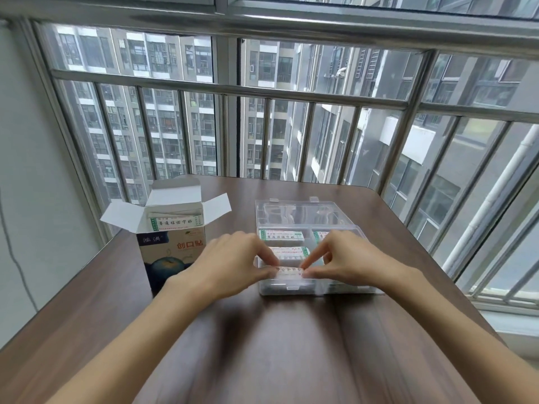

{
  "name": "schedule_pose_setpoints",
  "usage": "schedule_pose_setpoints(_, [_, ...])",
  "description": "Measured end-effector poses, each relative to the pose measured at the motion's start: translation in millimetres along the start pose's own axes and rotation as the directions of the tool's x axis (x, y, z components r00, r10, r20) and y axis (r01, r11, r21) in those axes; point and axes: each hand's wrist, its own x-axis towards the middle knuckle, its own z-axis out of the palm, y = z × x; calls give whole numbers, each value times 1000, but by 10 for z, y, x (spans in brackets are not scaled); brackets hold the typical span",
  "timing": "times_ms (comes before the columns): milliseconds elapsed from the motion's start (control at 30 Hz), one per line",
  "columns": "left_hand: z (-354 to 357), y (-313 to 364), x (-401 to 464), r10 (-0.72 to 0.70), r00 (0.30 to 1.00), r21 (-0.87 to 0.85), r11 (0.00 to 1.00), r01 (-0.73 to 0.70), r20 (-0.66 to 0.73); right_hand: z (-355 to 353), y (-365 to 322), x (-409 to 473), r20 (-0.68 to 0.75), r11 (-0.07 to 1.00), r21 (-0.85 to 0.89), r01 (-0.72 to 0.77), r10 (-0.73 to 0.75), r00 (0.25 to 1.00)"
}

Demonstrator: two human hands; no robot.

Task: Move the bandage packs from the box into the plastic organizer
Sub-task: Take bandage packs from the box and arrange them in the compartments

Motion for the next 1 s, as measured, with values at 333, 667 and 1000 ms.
schedule_pose_setpoints(333, [34, -69, 179, 59, 987, 77, 994, -71, 150, 7, -61, 100, 89, 992, 120, -45, 35, 995])
schedule_pose_setpoints(667, [40, -79, 253, 83, 971, 6, 996, -87, 226, -133, -335, 123, 246, 938, -271, -218, 286, 926])
schedule_pose_setpoints(1000, [49, -77, 193, 77, 980, -125, 991, -55, 182, -171, -305, 58, 215, 959, -156, -238, 268, 939])
